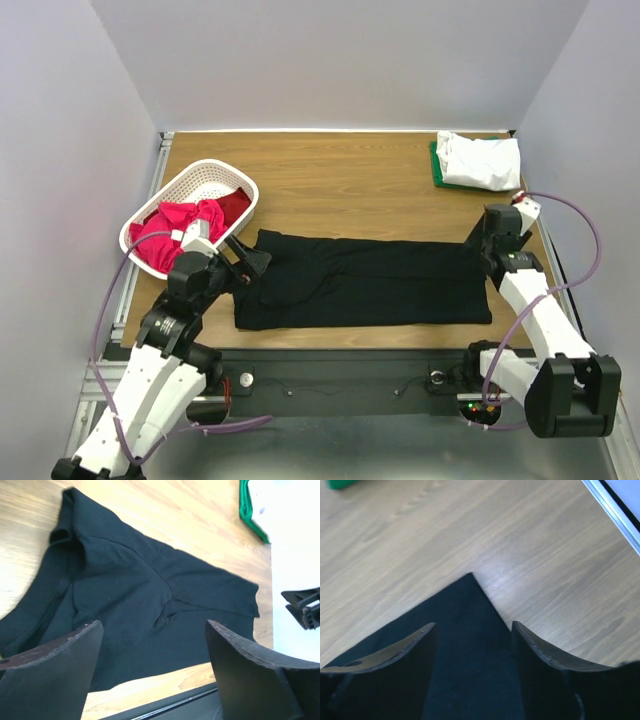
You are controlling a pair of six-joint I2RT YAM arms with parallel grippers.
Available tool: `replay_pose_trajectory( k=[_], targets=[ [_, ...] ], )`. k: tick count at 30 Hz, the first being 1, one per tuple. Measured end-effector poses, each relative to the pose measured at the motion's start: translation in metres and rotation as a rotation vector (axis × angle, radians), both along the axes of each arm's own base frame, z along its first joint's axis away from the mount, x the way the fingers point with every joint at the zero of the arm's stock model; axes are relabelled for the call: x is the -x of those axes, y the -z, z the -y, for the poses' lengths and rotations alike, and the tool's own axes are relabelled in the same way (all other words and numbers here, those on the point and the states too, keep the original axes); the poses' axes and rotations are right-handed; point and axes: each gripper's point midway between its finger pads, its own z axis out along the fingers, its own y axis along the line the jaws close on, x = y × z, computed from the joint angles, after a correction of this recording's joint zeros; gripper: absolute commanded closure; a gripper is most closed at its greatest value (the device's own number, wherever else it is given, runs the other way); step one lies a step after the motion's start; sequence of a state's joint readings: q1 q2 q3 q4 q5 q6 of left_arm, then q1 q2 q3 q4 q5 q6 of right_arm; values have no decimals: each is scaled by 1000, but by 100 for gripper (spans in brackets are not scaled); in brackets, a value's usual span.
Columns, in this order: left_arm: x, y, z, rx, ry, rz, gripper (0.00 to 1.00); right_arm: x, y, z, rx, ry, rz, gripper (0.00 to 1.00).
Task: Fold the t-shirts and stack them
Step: Fold the tshirt
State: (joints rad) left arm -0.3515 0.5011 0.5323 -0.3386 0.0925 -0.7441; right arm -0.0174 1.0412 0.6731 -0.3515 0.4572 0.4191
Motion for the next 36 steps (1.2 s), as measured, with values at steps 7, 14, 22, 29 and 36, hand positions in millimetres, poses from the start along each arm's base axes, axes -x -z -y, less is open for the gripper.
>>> replay_pose_trajectory(
  k=[7,14,22,29,36],
  targets=[
    [-15,-7,2,-4,-12,19,2,-19,-18,-75,-7,-217,53,32],
    [-57,10,22,-18,9,4,2,-23,12,-211,-49,-580,-12,33],
    [-88,43,71,-11,127,-28,1,5,46,-324,-132,-884,-49,33],
    [-110,80,97,-22,189,-93,1,15,48,-380,-177,-998,-33,34],
    [-127,111,98,-78,175,-127,1,28,44,-410,-227,-1070,-26,36]
  ],
)
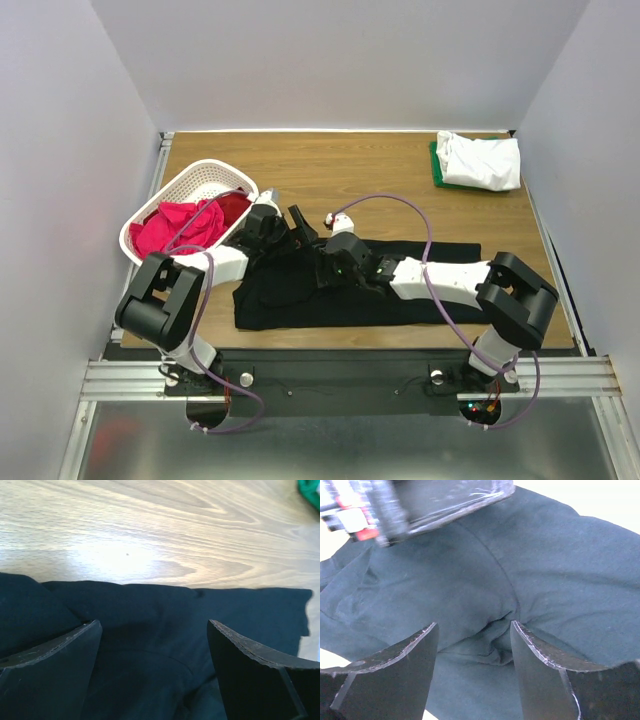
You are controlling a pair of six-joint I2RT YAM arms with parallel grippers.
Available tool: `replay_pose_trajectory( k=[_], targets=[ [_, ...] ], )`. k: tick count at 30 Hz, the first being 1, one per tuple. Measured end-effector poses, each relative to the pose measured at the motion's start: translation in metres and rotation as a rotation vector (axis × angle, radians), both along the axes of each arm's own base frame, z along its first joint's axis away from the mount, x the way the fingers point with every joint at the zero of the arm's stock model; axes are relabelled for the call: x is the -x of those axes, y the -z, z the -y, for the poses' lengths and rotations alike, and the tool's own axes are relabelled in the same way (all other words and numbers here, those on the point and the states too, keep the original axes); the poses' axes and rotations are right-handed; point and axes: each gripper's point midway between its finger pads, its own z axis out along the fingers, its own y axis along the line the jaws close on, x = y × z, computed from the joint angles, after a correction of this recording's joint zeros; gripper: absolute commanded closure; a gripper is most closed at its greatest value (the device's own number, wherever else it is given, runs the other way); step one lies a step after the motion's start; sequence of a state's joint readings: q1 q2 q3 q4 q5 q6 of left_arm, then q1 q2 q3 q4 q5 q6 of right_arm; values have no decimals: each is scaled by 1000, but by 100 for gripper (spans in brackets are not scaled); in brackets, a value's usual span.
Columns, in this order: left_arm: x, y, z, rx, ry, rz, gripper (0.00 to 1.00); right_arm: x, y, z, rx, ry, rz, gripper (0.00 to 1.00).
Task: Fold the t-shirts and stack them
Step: Fold the tshirt
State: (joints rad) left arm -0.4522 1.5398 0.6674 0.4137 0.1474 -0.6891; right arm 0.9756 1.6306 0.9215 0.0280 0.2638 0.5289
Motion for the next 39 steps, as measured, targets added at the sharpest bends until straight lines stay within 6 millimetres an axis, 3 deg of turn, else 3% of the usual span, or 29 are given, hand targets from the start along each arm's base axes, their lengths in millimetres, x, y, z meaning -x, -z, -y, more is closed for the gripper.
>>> replay_pose_trajectory(
  k=[6,12,14,18,20,22,24,28,32,35,39],
  targets=[
    [-6,12,-2,-34,-8,-9,1,7,4,-7,-16,-16,-25,36],
    [-11,0,-5,-67,-1,51,1,7,12,-3,4,30,-22,36],
    [-13,-14,-8,-83,0,100,1,3,11,3,15,62,-3,36],
    [-13,-66,-8,-90,-11,265,2,-1,4,20,31,128,34,35],
    [0,-90,2,-105,-3,350,5,-3,-1,26,29,155,51,35],
    [18,-101,14,-124,21,402,12,-5,-4,31,27,177,62,35],
    [34,-100,22,-142,38,416,17,-7,0,39,40,203,58,34],
    [71,-63,16,-257,53,369,23,-7,17,62,76,249,28,34],
    [101,-33,10,-369,86,324,27,-12,19,84,76,304,20,33],
    [119,-24,13,-418,114,316,27,-14,14,97,56,338,21,33],
    [128,-19,12,-458,107,315,28,-16,7,111,25,379,29,33]
  ],
)
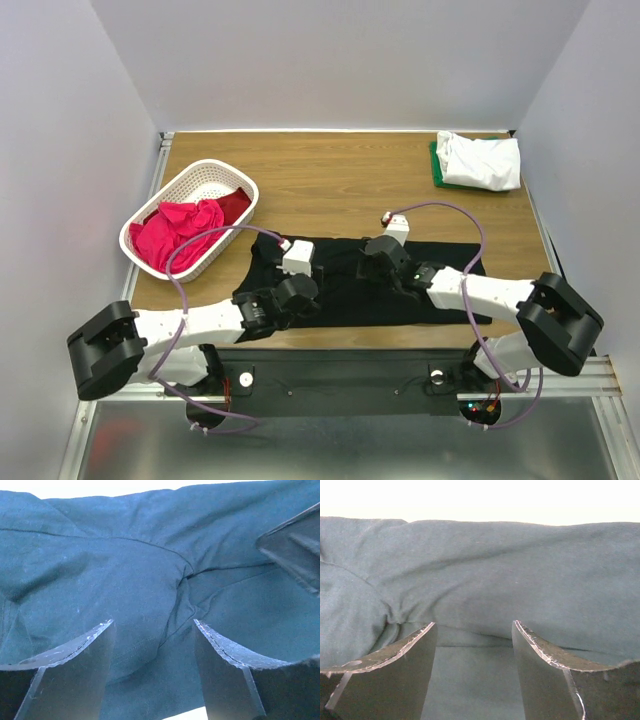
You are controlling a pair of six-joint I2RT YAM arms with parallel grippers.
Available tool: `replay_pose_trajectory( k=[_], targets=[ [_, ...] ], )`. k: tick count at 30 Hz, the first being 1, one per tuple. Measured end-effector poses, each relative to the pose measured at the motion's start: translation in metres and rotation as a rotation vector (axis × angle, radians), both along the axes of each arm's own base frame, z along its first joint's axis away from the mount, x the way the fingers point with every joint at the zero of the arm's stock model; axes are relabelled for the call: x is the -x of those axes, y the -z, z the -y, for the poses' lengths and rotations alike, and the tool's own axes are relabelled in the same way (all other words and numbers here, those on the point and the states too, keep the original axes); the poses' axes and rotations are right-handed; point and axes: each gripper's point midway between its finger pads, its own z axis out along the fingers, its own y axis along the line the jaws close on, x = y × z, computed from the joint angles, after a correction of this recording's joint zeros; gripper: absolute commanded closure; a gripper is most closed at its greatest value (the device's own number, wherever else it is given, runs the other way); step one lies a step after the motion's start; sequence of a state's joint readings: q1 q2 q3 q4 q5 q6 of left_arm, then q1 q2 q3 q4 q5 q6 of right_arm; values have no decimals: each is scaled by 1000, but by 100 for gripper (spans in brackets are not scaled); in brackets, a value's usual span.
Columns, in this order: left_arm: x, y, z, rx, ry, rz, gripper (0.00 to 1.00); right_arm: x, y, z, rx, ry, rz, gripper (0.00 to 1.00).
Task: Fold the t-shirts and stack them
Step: Fold the tshirt
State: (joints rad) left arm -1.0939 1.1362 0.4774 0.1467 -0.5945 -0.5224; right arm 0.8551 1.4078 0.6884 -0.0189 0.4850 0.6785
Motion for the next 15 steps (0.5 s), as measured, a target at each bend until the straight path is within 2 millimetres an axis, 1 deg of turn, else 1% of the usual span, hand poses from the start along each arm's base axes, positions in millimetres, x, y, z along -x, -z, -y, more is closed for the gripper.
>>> replay_pose_trajectory(
  k=[2,4,8,11,15],
  targets=[
    [1,3,-1,-15,-9,0,32,1,-1,5,-9,10,3,33],
    [4,15,-3,-58,-15,-15,36,2,-3,9,-16,16,5,32],
    [4,33,-6,-144,-32,-46,36,2,-8,11,-33,23,16,32],
    [4,37,-5,-172,-36,-56,36,2,-10,13,-38,28,21,32],
    [2,36,0,-182,-34,-58,36,4,-7,15,-37,29,14,32]
  ],
)
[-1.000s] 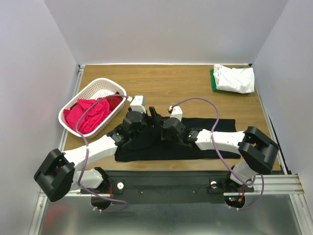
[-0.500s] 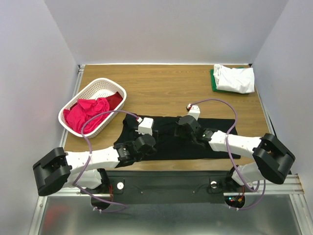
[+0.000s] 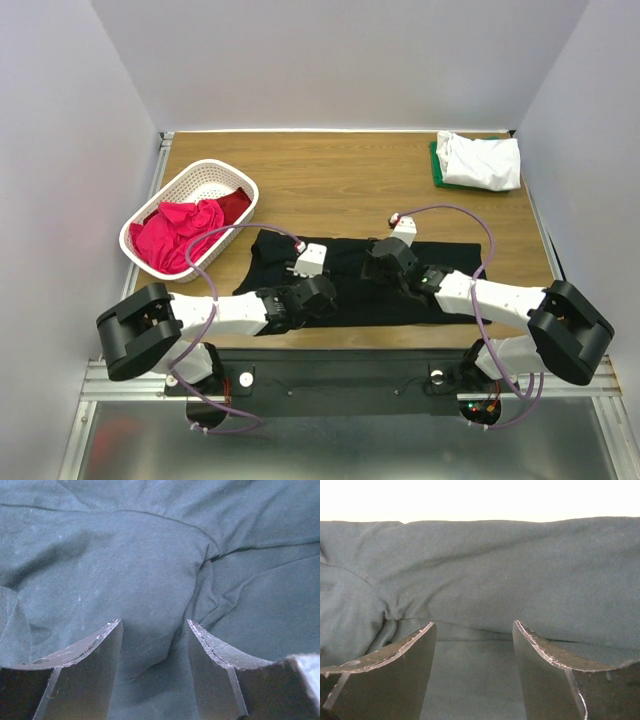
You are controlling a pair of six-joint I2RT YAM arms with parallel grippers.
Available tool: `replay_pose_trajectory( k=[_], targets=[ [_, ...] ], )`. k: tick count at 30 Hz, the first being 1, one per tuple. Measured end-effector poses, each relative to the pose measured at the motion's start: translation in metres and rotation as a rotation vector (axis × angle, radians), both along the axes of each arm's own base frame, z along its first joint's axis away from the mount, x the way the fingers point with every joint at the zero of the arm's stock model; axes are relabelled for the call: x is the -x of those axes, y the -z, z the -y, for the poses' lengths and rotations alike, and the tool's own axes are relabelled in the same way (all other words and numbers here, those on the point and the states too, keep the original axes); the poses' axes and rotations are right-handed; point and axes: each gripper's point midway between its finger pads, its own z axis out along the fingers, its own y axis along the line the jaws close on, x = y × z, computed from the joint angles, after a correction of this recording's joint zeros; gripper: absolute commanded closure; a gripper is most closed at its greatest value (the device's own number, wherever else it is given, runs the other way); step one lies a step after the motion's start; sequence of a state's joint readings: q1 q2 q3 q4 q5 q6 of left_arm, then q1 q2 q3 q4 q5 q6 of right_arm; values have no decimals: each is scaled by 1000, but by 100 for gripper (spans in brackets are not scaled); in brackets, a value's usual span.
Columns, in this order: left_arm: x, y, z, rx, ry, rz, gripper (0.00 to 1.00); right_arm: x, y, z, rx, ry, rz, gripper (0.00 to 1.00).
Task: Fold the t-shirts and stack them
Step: Fold the tshirt
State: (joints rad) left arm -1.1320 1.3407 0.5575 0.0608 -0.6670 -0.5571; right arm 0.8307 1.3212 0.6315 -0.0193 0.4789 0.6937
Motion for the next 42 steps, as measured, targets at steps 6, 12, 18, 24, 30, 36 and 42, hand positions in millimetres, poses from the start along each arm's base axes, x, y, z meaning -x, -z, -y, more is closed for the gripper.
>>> replay_pose_trajectory(
  k=[6,12,18,24,30,36,42],
  targets=[
    [-2,1,7,-13,11,-6,40,1,3,2,1,3,-7,31],
    [0,18,3,-64,10,-38,49,0,3,2,0,5,-7,31],
    [-1,15,4,-74,-7,-46,66,0,2,4,-2,10,-5,31],
    [-8,-6,6,-12,-15,-28,82,0,0,4,-7,9,-2,31],
    [-43,-25,-6,105,-73,-17,84,0,0,4,-7,8,-3,30],
    [-71,-29,-22,147,-98,-16,81,0,0,3,-11,2,-6,30],
    [-91,-21,-34,76,-137,-30,30,1,1,2,-13,-4,-10,28]
  ],
)
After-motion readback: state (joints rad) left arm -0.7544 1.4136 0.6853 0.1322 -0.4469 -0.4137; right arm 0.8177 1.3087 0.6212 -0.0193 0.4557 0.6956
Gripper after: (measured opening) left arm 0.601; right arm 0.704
